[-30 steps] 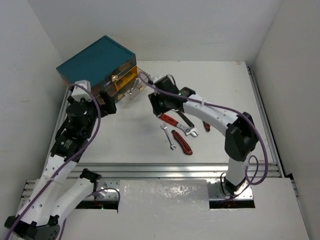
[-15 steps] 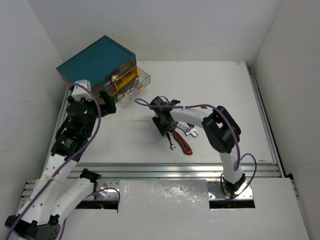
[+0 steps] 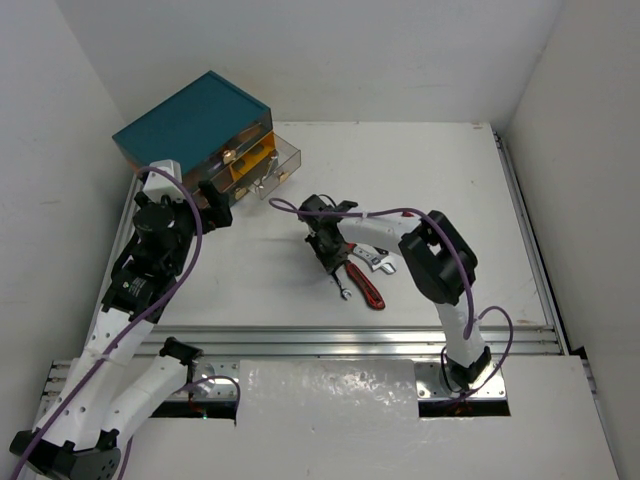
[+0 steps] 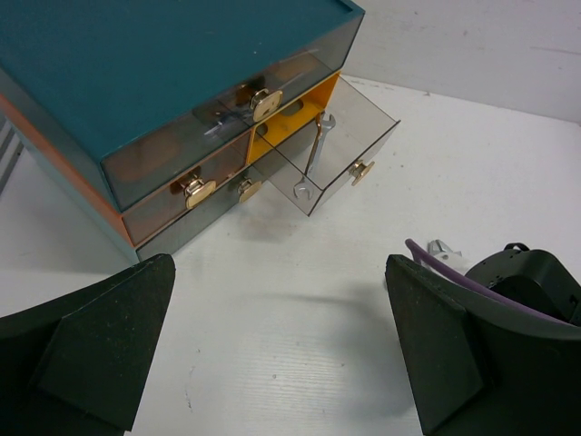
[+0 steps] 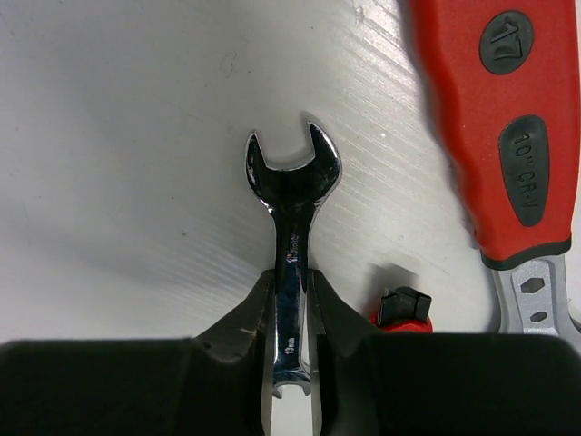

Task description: Sort the tools into containers

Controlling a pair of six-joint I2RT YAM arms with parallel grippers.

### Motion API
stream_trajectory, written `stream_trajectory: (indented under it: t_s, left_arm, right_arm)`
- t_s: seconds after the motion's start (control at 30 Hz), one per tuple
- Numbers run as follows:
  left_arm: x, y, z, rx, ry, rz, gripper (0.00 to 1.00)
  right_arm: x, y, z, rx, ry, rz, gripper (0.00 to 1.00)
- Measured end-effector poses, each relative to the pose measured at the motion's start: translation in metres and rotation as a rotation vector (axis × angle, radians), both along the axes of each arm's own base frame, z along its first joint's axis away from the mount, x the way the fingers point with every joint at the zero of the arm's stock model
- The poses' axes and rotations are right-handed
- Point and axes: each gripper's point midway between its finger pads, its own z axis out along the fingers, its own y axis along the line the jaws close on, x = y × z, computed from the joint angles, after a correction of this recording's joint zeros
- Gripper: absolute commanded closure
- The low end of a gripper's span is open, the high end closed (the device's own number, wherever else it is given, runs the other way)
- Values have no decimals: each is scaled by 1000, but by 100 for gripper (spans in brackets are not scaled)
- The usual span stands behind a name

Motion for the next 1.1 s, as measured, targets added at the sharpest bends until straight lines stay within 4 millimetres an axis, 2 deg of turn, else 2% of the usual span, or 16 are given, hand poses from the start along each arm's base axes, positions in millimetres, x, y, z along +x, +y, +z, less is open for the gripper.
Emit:
stream_trajectory:
  t_s: [0.1,0.2,0.27,0.33,0.4,0.53,0.67,0.8,0.93,1.03,1.1]
  left_arm:
    - [0,0,0,0,0,0,0]
    - [0,0,0,0,0,0,0]
    - [0,0,0,0,-1,1,0]
    - [0,1,0,0,-2,3,0]
    - [0,1,1,0,-2,4,0]
    - [0,2,1,1,-2,8,0]
    - [0,2,1,2,-2,12,0]
    - [0,3,1,2,-3,15,0]
    - [0,3,1,2,-3,15,0]
    - [0,3,0,2,-2,14,0]
    - [0,2,0,2,-1,14,0]
  right_arm:
    - [-2,4,2,25,-8,11,92]
    - [-13,10,8,108,1,27,92]
    - [-19,18,20,177,3,39,92]
    - [-20,28,39,253,-20,50,92]
    - [-15,41,68,341,-73,61,92]
    - [7,65,128,495,-209,71,91]
    - [46,92,179,676,-321,57,93]
    - [121,120,242,898,-444,8,93]
    - [199,141,286,1054,-571,-58,93]
    - [241,149,291,1107,-631,-81,91]
    - [256,151,278,1119,-646,-100,90]
